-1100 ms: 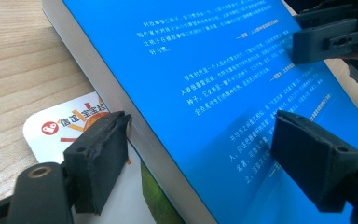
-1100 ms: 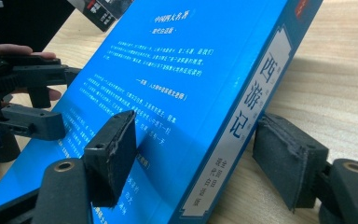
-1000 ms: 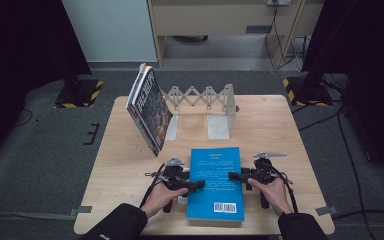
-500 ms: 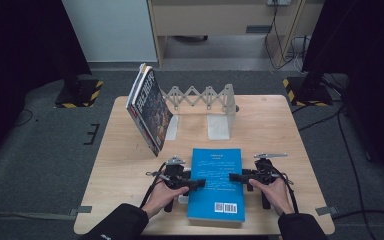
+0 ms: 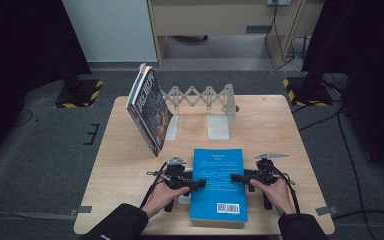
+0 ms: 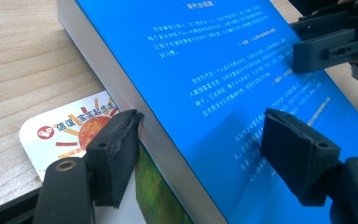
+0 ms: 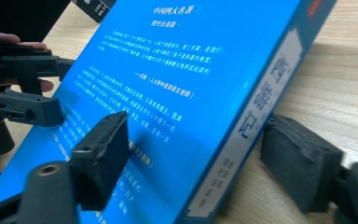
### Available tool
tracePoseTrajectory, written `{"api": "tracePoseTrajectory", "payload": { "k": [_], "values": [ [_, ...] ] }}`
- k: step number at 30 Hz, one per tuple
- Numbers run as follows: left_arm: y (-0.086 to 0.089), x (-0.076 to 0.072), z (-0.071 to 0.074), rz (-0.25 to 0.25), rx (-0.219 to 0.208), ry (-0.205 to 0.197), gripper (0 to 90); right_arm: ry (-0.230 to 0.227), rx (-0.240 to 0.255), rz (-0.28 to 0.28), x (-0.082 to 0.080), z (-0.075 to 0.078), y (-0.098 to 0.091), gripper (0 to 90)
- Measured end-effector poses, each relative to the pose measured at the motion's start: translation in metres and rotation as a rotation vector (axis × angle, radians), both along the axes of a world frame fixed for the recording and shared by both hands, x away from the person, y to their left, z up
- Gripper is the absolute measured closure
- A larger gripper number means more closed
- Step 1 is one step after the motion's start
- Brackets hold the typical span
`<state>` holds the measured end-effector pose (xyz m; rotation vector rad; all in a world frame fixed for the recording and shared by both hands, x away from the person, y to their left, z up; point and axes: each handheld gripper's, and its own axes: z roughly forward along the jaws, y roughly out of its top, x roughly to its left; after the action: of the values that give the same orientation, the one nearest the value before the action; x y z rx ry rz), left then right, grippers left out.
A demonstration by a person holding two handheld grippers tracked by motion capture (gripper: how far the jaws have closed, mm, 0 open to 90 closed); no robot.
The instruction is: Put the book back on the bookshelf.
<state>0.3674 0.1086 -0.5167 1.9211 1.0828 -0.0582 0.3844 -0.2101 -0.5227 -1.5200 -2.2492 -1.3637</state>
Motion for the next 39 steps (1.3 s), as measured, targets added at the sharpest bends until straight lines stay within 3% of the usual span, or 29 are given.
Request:
{"api": "tracePoseTrajectory", "payload": {
  "k": [4, 9, 17, 27, 29, 34, 39],
  "values": [
    [0.0, 0.0, -0.001, 0.004, -0.008, 0.001, 27.2, -0.022, 0.01, -0.006, -0.003, -0.006, 0.005, 14.5],
    [0.001, 0.001, -0.003, 0.007, -0.025, 0.02, 26.9, -0.007, 0.018, 0.017, 0.0, -0.009, 0.013, 10.3],
    [0.001, 0.001, -0.003, 0.009, -0.029, 0.029, 26.3, -0.025, 0.004, 0.018, 0.0, 0.0, 0.008, 21.8],
    [0.007, 0.003, -0.003, 0.009, -0.066, 0.072, 24.5, -0.119, 0.038, 0.03, -0.002, 0.014, 0.007, 30.1],
    [0.007, 0.003, -0.003, 0.007, -0.06, 0.067, 24.8, -0.114, 0.046, 0.028, -0.001, 0.012, 0.007, 29.7],
    [0.005, 0.002, -0.003, -0.004, -0.045, 0.056, 27.9, -0.038, 0.032, 0.05, 0.002, 0.002, 0.01, 24.8],
    [0.008, 0.004, -0.002, -0.004, -0.054, 0.073, 27.9, -0.073, 0.036, 0.058, 0.002, 0.005, 0.012, 24.9]
  ]
}}
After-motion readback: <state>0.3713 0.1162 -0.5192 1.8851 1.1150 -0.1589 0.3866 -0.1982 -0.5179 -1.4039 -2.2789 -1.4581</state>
